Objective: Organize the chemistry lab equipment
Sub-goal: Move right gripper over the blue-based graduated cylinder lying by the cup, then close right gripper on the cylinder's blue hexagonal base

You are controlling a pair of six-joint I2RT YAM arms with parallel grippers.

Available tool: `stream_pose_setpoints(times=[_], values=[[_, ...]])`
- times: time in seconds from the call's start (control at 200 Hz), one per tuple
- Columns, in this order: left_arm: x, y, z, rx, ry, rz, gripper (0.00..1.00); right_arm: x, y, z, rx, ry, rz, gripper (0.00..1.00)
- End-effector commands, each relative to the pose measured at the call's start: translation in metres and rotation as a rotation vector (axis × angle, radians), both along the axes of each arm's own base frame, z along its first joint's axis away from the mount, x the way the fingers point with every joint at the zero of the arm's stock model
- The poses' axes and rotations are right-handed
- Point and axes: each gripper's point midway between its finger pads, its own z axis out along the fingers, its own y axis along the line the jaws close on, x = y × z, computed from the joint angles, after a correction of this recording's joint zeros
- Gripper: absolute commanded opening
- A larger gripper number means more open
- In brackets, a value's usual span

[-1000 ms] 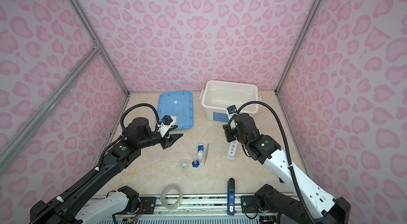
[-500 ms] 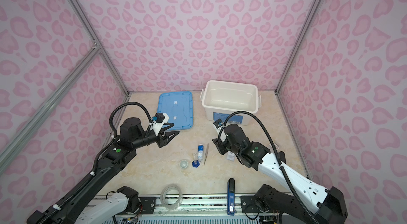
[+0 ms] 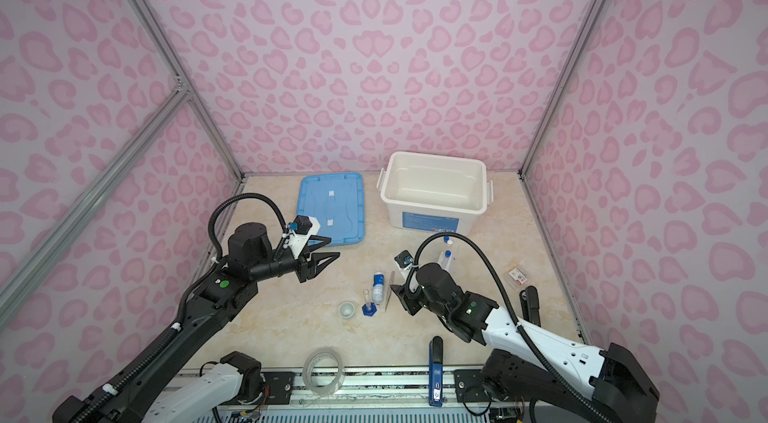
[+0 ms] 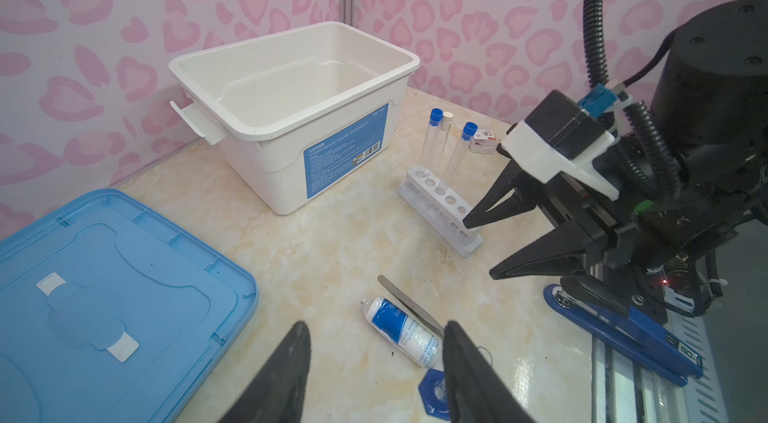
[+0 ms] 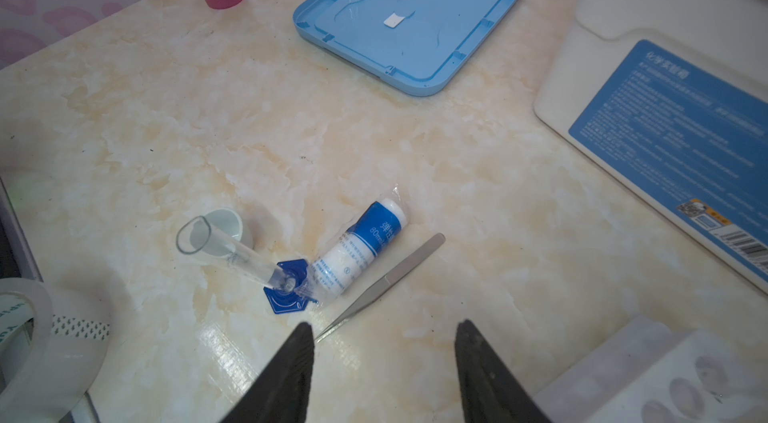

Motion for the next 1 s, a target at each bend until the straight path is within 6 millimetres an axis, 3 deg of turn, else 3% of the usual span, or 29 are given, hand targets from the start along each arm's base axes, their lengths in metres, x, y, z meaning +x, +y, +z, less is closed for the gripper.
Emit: stream_pose_setpoints(times=[0.0, 0.325, 0.605, 0.995], values=[[-0.002, -0.001, 0.004, -0.010, -0.016, -0.013, 0.54, 0.007, 0.009, 0.013, 0.085, -0.088, -0.025, 0.55], [0.000, 0.000, 0.001, -0.001, -0.008, -0.005, 0.54, -0.004, 0.026, -0.007, 0.088, -0.109, 0.046, 0.56], [0.001, -0.001, -0.002, 0.004, 0.001, -0.012, 0.54, -0.018, 0.053, -0.023, 0.057, -0.081, 0.161, 0.55], [0.002, 0.000, -0.004, 0.016, 0.002, -0.001, 0.54, -0.017, 0.083, -0.027, 0.073, -0.086, 0.234, 0.55]])
